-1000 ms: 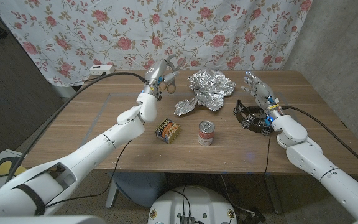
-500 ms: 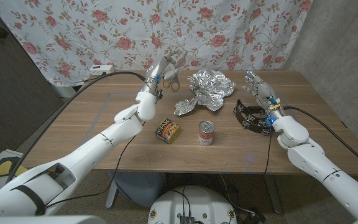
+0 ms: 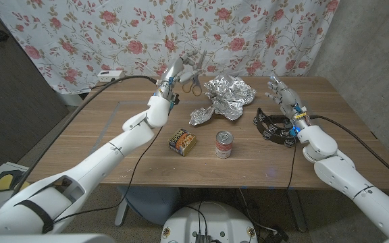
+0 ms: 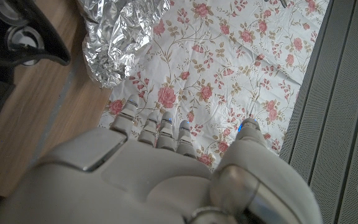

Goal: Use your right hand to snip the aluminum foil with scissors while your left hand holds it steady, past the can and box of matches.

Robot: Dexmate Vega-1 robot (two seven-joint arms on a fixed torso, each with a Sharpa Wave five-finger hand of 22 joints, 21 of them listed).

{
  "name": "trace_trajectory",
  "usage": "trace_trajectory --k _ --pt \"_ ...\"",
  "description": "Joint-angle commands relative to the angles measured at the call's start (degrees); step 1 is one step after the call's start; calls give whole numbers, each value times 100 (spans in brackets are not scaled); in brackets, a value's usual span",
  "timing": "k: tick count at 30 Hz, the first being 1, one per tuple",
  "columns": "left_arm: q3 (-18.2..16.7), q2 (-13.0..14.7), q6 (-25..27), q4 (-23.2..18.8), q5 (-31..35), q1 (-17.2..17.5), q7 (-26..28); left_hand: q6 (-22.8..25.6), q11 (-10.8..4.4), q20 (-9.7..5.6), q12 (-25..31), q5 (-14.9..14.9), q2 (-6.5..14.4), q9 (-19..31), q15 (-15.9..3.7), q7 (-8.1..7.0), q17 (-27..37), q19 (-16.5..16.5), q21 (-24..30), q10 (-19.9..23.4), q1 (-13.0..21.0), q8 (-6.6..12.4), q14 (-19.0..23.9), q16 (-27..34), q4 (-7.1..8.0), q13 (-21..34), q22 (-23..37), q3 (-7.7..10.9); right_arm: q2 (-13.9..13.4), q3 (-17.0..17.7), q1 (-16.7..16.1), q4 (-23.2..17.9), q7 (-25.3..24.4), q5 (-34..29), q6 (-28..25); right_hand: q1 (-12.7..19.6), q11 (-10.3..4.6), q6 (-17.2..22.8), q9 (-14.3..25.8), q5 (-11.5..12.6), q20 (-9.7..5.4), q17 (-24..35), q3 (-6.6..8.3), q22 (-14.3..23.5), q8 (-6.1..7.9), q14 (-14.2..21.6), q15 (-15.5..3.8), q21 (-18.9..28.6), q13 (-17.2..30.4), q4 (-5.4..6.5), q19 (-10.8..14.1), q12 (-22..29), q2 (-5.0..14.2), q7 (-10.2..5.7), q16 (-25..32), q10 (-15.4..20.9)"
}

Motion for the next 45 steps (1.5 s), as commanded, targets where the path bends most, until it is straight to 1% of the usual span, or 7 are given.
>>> trace_trajectory --k 1,5,8,10,12,24,45 --pt "-163 -167 -672 217 -769 -33 -535 110 -24 -35 34 -2 79 21 -119 95 39 14 -1 14 111 7 167 35 17 15 18 19 -28 56 -53 -82 -63 -17 -65 -40 -19 49 13 30 10 6 34 9 1 10 2 35 5 -2 -57 6 -1 1 44 24" --pt "-184 -137 -944 357 -1169 -124 -1027 79 -22 -48 30 -1 88 24 -109 108 56 6 -7 -7 106 -13 179 44 28 29 17 27 -20 65 -57 -91 -81 -10 -83 -41 -19 49 13 29 10 6 35 9 0 7 0 36 5 -1 -56 6 -1 -3 43 24" --pt "-202 -156 -1149 525 -1487 -205 -1381 8 -15 -124 19 8 96 27 -143 166 65 13 -8 -61 144 -46 237 55 10 50 15 63 -23 61 -50 -74 -64 -36 -58 -42 -19 46 13 29 10 6 36 9 -1 8 2 36 5 -1 -55 6 -2 3 43 24" --pt "-204 -161 -1183 586 -1511 -240 -1450 -13 57 -323 85 15 63 37 -212 195 27 105 15 -137 307 -54 599 83 -60 149 10 161 -16 63 -55 -87 -81 -29 -74 -43 -19 45 13 29 10 6 37 9 -2 9 1 36 5 -1 -55 6 -3 -2 44 24" --pt "-207 -178 -1239 666 -1575 -268 -1534 -21 90 -390 163 9 30 46 -224 213 -97 249 52 -191 360 -50 820 -10 -53 240 7 207 -15 60 -56 -82 -79 -40 -68 -43 -19 45 13 29 10 6 38 9 -2 6 0 36 5 -1 -54 7 -3 0 43 24" --pt "-175 -263 -1430 1036 -1953 -442 -2070 -152 116 -499 271 -3 -15 53 -231 280 -172 299 36 -273 450 -71 1132 -75 -44 359 9 206 -24 81 -96 -139 -140 -73 -97 -43 -19 44 13 29 11 5 42 9 -2 6 -1 37 5 -2 -55 7 -4 -3 42 24" --pt "-126 -415 -1559 1494 -2560 -652 -2767 -383 118 -576 298 -3 -10 42 -233 318 -256 405 57 -295 502 -94 1227 -200 -13 329 14 157 -54 130 -169 -194 -184 -87 -121 -44 -19 48 13 29 11 5 50 9 -1 5 2 36 5 -4 -57 7 -4 1 42 24"
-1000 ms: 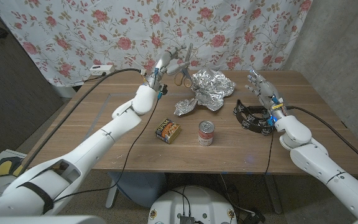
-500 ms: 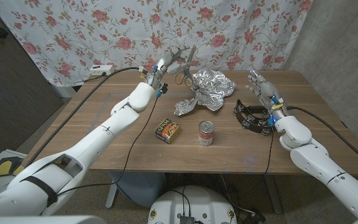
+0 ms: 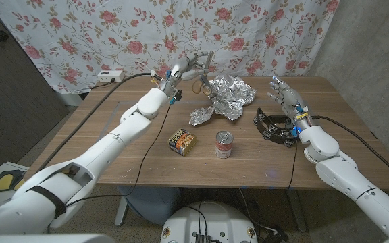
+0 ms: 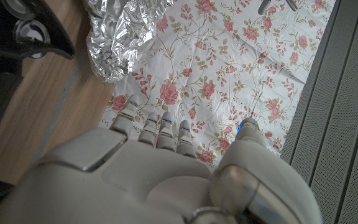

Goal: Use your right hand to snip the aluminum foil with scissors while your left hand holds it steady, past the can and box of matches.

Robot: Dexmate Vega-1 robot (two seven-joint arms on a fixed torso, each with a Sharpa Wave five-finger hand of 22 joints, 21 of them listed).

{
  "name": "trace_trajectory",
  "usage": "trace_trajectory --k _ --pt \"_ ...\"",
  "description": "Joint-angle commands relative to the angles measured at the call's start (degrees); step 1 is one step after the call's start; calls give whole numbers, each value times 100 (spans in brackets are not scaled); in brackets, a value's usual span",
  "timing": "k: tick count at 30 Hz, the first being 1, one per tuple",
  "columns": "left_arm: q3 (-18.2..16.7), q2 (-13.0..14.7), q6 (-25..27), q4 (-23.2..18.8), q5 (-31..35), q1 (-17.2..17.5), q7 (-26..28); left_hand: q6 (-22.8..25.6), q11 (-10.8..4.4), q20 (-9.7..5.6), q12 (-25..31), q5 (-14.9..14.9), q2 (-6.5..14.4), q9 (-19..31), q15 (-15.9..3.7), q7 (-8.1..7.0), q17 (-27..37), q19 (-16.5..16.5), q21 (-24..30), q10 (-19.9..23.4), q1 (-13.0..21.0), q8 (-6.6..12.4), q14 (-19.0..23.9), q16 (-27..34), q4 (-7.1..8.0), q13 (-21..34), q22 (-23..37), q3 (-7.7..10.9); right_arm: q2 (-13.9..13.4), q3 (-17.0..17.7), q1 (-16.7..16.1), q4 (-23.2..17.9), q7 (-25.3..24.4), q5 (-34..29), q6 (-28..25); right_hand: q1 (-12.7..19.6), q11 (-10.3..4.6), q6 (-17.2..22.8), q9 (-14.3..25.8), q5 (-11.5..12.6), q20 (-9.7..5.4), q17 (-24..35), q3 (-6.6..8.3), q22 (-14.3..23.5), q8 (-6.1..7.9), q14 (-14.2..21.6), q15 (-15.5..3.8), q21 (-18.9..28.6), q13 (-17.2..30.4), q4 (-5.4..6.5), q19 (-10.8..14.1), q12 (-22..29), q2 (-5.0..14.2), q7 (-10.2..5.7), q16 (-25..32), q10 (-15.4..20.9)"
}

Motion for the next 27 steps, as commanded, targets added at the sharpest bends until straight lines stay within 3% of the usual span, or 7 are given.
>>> trace_trajectory --k 1,10,27 --pt "40 -97 -102 238 -359 -118 -417 -71 -15 6 40 7 23 16 -100 35 -3 31 18 -15 65 -15 112 -24 36 4 13 -9 -25 44 -54 -42 -27 -3 -3 -43 -19 46 13 30 11 5 19 9 -2 4 2 36 5 -36 -57 7 -4 -2 42 24" --pt "-11 -165 -138 256 -884 -179 -897 -55 -15 9 47 8 25 13 -102 46 -14 3 2 -20 76 8 139 -42 40 1 13 -25 -42 79 -114 -45 2 7 50 -46 -18 47 13 29 10 5 21 9 -2 3 4 36 5 -36 -57 7 -6 1 41 24" --pt "-10 -315 30 664 -1773 -496 -1996 -51 -13 29 50 8 15 8 -100 68 -22 1 -4 -2 94 26 189 -49 38 -13 13 -50 -21 78 -121 -14 33 20 82 -48 -19 43 13 29 11 4 27 9 -3 4 11 35 5 -37 -60 7 -8 -4 41 24"
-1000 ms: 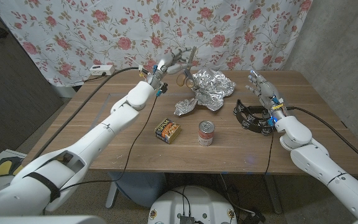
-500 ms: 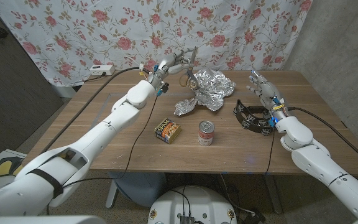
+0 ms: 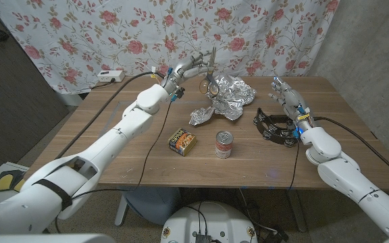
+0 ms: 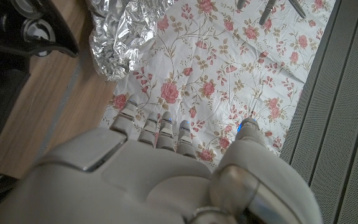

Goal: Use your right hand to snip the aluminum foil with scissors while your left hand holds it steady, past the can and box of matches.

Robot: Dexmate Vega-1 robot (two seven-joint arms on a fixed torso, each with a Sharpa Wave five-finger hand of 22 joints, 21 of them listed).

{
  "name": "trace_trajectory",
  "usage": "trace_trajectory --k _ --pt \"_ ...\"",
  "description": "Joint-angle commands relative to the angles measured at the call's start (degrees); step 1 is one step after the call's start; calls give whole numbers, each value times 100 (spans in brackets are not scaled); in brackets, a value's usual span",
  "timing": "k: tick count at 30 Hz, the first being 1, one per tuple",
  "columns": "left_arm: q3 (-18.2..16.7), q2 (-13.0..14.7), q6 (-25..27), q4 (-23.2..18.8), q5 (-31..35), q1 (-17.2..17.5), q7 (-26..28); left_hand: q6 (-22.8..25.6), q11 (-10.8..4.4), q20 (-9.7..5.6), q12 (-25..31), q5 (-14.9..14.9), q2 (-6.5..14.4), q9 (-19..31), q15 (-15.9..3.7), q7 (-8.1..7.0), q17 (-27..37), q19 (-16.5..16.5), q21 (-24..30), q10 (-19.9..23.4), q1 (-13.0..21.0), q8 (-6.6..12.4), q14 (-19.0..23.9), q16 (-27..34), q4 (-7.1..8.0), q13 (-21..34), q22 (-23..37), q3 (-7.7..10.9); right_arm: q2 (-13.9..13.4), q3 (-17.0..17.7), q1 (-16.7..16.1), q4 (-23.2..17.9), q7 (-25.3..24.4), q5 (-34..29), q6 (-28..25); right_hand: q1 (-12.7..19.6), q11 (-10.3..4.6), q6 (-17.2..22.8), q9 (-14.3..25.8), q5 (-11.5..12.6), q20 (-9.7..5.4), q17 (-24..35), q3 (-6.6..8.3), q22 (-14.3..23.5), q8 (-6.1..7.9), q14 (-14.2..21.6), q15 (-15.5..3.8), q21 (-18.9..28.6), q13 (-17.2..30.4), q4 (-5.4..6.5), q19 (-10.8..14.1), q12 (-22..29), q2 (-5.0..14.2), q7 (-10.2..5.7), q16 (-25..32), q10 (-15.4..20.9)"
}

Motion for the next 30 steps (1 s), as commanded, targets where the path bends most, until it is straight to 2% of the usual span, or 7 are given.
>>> trace_trajectory --k 1,21,30 --pt "0 -104 136 239 -541 -201 -672 27 -44 26 51 10 1 9 -111 46 2 1 -4 27 66 26 178 -6 12 -7 13 -23 12 16 -29 19 12 20 33 -48 -19 43 13 30 11 4 28 9 -3 3 9 35 5 -36 -60 7 -8 -4 41 24" --pt "-25 -269 444 535 -1154 -460 -1435 64 -50 11 42 10 -7 4 -114 36 -13 21 -2 57 85 59 219 -29 16 -58 13 -65 -29 85 -135 -79 -33 4 33 -50 -19 41 13 29 12 3 35 9 -4 5 3 33 5 -38 -65 7 -11 -7 41 24" --pt "-23 -295 628 528 -1295 -520 -1613 57 -50 4 35 12 -8 2 -115 30 -23 4 -11 66 90 59 221 -41 17 -75 14 -75 -31 65 -116 -55 26 17 31 -55 -18 50 13 29 11 5 38 9 -1 12 33 33 5 -35 -67 6 -9 8 46 24"
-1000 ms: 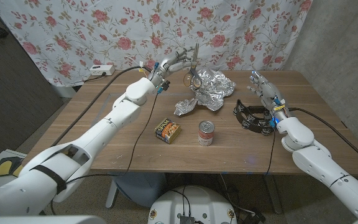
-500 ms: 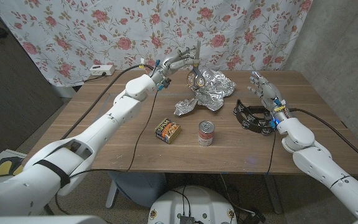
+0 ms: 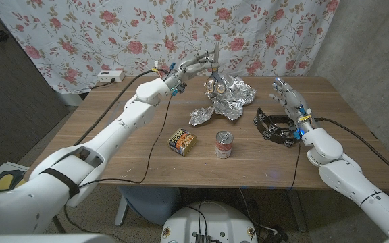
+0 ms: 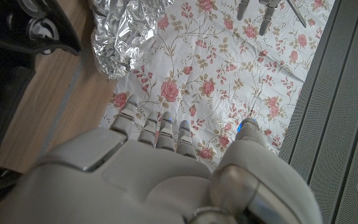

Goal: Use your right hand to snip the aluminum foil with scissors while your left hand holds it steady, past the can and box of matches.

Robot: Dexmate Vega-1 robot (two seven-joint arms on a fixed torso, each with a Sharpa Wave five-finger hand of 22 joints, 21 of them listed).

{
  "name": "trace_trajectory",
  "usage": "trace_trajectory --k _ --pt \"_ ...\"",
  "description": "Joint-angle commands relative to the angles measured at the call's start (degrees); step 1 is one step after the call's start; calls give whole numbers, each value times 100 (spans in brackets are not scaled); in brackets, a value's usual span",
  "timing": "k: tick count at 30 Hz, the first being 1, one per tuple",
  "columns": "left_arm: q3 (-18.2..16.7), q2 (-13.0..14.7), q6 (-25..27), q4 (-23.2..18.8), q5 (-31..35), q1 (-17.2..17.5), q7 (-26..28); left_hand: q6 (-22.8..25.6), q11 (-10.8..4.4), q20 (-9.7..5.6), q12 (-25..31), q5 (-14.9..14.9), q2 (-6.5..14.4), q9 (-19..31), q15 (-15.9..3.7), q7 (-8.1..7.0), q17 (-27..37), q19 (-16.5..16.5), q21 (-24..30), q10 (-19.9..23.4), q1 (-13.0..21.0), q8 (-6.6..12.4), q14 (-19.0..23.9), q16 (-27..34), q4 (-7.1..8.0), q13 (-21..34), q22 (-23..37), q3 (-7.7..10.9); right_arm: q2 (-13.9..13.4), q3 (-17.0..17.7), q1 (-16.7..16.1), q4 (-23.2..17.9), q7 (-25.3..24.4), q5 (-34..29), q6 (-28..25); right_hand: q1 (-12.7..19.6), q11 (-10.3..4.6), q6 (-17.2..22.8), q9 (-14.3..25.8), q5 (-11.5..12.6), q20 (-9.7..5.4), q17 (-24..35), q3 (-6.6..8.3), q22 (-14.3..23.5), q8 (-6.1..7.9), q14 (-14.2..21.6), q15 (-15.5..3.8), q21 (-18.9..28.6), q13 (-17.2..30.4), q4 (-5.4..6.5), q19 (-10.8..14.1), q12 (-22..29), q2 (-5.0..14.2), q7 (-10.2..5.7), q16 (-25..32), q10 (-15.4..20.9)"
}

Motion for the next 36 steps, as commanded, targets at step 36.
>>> trace_trajectory --k 36 --pt "-51 -386 107 504 -721 -307 -1217 44 -68 0 -13 36 45 6 -97 11 -115 -169 -74 57 106 45 21 -223 38 -117 9 -85 -62 -72 31 -80 346 134 86 132 -23 87 11 53 -17 2 147 10 22 213 127 51 131 -115 -5 354 -16 122 126 963"
